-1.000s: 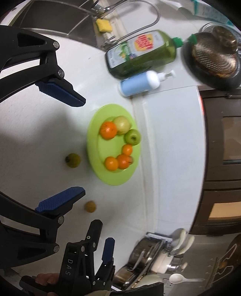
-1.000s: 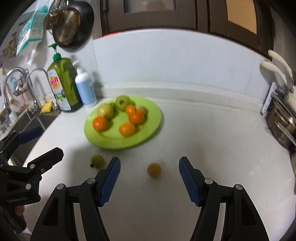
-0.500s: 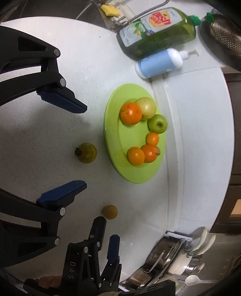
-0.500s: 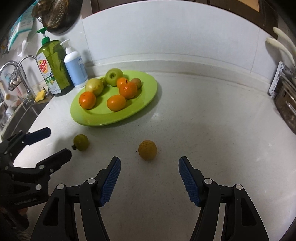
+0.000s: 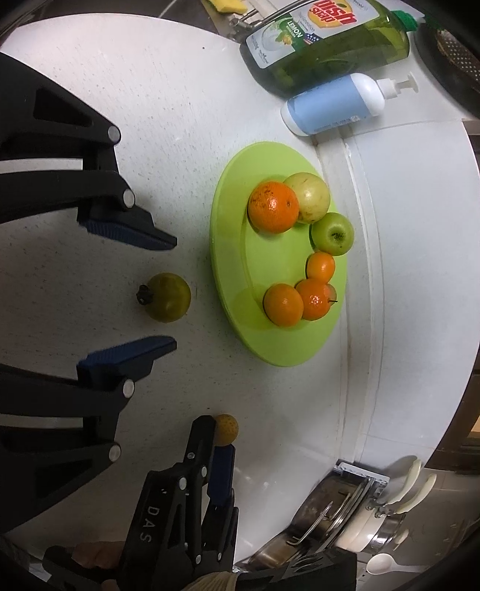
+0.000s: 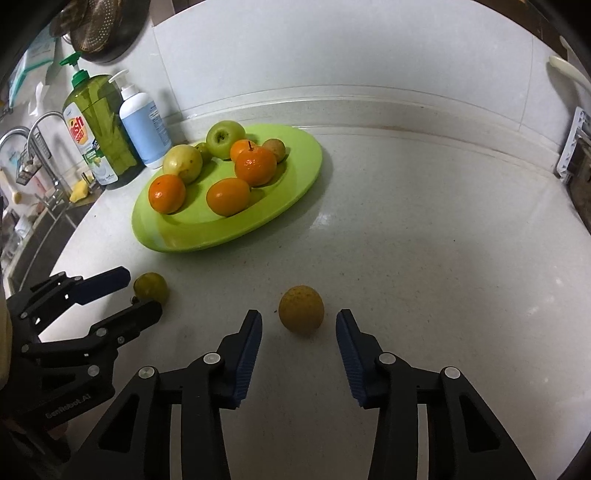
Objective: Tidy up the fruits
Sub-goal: 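Grasp the green tomato with the left tool while the right tool grasps the brown fruit, then carry the green tomato and brown fruit in both tools onto the green plate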
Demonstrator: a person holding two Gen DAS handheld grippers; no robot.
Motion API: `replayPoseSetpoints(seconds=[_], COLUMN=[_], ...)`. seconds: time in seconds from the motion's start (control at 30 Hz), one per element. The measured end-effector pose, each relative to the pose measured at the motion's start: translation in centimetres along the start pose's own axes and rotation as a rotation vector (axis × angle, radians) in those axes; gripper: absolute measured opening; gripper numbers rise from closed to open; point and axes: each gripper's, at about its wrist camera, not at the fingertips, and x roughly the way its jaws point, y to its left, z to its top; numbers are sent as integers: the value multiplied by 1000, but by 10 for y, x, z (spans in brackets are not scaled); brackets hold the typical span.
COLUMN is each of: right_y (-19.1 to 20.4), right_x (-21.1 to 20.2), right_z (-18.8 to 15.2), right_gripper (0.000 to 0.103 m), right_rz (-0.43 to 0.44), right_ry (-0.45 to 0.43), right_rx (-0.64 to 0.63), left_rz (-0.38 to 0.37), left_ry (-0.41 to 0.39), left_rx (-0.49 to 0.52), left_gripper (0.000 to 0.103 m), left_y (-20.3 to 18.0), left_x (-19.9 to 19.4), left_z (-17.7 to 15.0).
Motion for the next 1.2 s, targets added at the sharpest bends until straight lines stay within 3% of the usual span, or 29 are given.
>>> replayPoseSetpoints(seconds=[0.33, 1.2], right_y=[2, 6], right_x=[3, -17], right_z=[2, 4], right_gripper=[27, 27], right_rz=[4, 11], right_ry=[4, -39], right_rx=[-5, -20], left_rz=[-11, -30], left_ry=[5, -40], left_rx=[2, -1], left_gripper=[29, 28], left_y=[-2, -3], left_x=[2, -20], left_z=[2, 6])
